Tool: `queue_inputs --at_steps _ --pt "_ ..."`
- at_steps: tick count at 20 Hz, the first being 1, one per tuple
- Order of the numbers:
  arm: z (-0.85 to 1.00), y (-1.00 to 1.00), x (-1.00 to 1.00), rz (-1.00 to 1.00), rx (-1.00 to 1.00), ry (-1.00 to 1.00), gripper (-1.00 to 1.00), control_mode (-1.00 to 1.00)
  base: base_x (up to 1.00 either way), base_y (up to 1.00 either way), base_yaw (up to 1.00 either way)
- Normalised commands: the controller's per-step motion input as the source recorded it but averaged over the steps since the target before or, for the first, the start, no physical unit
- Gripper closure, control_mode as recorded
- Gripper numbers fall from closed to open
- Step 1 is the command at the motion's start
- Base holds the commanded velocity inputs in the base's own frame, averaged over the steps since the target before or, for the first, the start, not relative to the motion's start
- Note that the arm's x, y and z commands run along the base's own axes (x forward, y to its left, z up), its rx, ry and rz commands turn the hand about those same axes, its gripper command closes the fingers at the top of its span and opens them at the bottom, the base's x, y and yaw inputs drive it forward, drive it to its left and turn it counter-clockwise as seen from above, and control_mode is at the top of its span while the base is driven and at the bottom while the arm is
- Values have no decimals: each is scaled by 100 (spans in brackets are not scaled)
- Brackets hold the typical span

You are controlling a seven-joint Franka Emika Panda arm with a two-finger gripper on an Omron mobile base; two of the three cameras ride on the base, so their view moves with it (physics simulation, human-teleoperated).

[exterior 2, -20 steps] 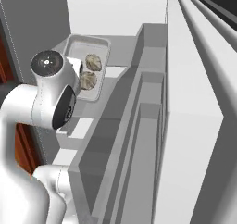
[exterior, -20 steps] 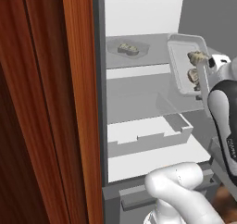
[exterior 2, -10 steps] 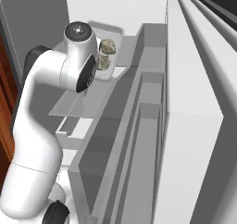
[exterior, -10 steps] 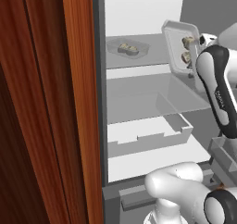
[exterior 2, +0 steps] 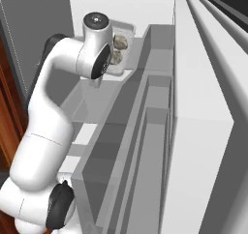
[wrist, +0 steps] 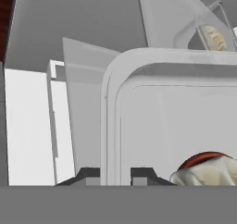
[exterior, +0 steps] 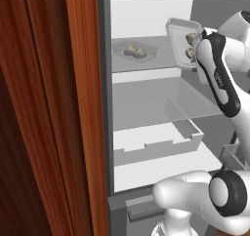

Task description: Place two dumplings into each of the tupperware containers and then place the containers in the fridge.

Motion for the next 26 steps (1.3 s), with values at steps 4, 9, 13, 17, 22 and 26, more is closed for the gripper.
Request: queue_inputs --at_steps 4,9,13,17,22,26 --pt "0 -24 61 0 0 0 100 -100 0 0 0" --pt "-4 -26 71 0 0 0 100 -100 0 0 0" --pt "-21 -12 69 2 0 0 100 -100 0 0 0" --pt "-23 -1 72 1 0 1 100 -100 0 0 0" --pt "-12 0 40 1 -1 -1 100 -100 0 0 0" --pt "-8 0 9 0 -4 -16 100 -100 0 0 0"
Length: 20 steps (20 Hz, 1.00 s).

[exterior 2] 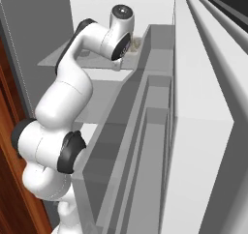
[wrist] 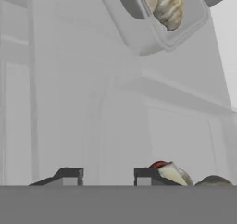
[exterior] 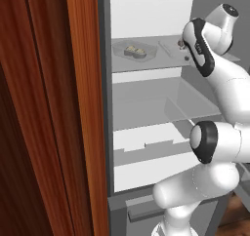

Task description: Place two dumplings into each of the tupperware containers and then place the containers in the fridge.

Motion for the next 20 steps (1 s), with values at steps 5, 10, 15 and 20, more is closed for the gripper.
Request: queue_inputs --at_steps 5,10,15,20 --pt "-17 0 5 0 -3 -19 100 -100 0 0 0" --pt "-12 0 1 0 0 -6 100 -100 0 0 0" --pt "0 0 0 0 0 0 100 -100 0 0 0" --pt "0 0 0 0 0 0 100 -100 0 0 0"
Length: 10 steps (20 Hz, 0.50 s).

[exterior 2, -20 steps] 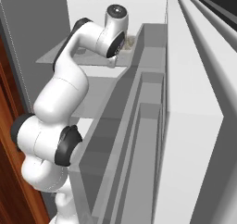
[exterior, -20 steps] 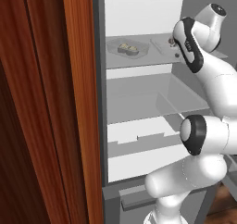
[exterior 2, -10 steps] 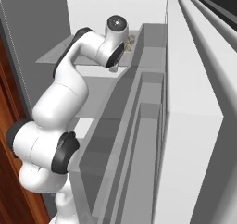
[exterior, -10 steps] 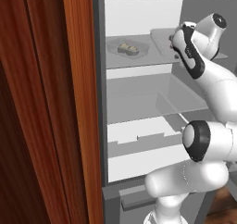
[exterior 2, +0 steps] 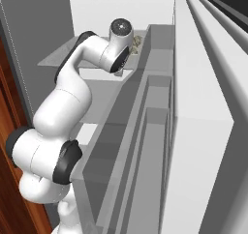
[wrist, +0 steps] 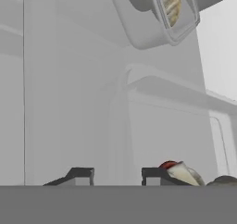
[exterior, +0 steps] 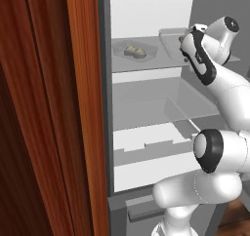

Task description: Place two dumplings into each of the tupperware containers and then place the containers in the fridge.

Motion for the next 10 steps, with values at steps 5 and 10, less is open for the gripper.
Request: queue_inputs --at_steps 5,10 --pt "0 0 0 0 0 0 -100 -100 0 0 0" --pt "0 0 0 0 0 0 -100 -100 0 0 0"
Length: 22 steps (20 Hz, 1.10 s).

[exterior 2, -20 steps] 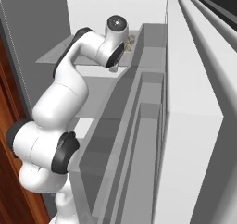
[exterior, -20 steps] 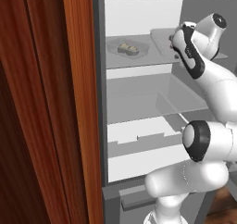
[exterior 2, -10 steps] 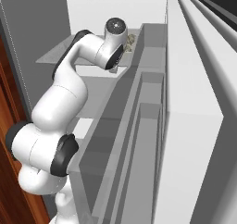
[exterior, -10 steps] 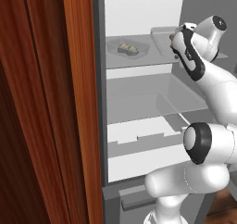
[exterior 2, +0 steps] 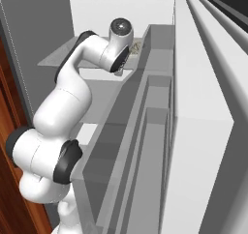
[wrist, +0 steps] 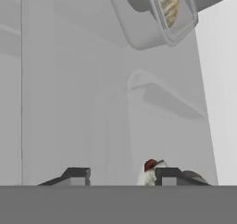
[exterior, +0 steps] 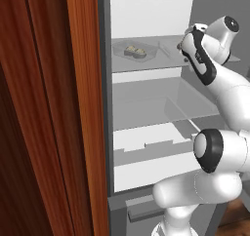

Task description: Place two dumplings into each of the tupperware containers and then place the containers in the fridge.

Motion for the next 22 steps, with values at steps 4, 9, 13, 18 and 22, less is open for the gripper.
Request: queue_inputs --at_steps 4,9,13,18,22 --pt "0 0 0 0 0 0 -100 -100 0 0 0" --pt "6 0 -10 0 0 -2 -100 -100 0 0 0" --pt "22 -3 -88 0 0 -15 -100 -100 0 0 0" --pt "2 7 -94 0 0 -10 -100 -100 0 0 0" --pt "10 43 -100 0 -6 1 -100 -100 0 0 0"
